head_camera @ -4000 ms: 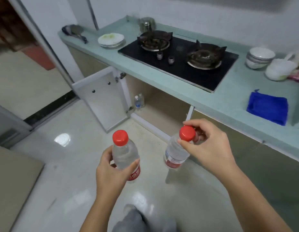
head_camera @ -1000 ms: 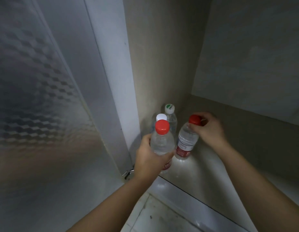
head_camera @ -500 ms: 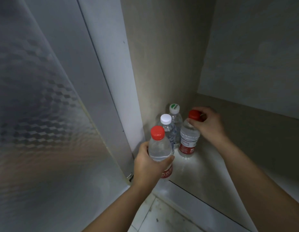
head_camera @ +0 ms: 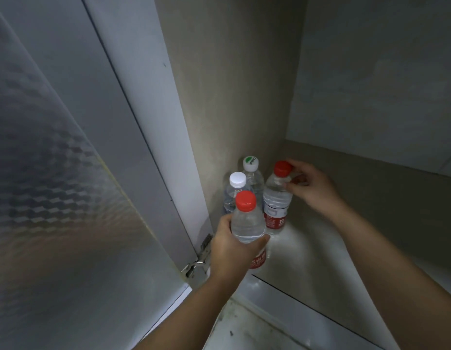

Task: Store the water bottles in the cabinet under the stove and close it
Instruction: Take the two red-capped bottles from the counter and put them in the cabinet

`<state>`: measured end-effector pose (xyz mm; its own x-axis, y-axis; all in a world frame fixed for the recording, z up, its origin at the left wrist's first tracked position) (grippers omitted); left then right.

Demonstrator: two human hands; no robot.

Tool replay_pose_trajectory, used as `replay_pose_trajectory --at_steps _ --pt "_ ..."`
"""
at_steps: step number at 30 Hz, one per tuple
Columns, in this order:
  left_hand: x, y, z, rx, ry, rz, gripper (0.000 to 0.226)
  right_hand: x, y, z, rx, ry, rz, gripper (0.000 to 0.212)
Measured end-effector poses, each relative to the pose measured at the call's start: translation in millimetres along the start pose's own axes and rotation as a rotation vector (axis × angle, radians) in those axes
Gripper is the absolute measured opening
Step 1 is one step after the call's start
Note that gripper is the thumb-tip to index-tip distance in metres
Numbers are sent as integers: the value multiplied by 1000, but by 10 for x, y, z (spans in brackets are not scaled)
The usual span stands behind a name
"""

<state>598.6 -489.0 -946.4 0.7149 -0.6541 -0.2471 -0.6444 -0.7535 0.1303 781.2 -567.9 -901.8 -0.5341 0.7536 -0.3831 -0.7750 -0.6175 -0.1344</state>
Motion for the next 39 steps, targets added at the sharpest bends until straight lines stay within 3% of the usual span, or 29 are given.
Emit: replay_pose_trajectory --at_steps 13,17,21,23,29,39 --pt "625 -66 22 87 -15 96 55 -291 501 -59 32 0 61 37" --pt "628 -72 22 115 12 150 54 -208 571 35 -10 12 140 35" --pt "508 18 83 186 -43 269 70 -75 572 99 -57 95 191 38" --pt "390 127 114 205 -86 293 63 -30 568 110 -76 184 187 37" --pt "9 186 99 293 -299 160 36 88 520 90 -81 255 116 26" --pt "-237 161 124 360 -410 102 48 266 415 49 -101 142 -18 22"
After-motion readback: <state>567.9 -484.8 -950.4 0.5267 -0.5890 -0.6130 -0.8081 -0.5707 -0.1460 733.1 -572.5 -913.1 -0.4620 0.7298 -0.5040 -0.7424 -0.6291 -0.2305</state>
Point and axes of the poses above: each hand's wrist, its own y-axis away from the middle knuckle, its own x-axis out of the palm, z = x × y, the point moved 3 cm from there along -y, towards the middle knuckle, and after that the axes turned 1 degree about -x, right-handed, at the moved point
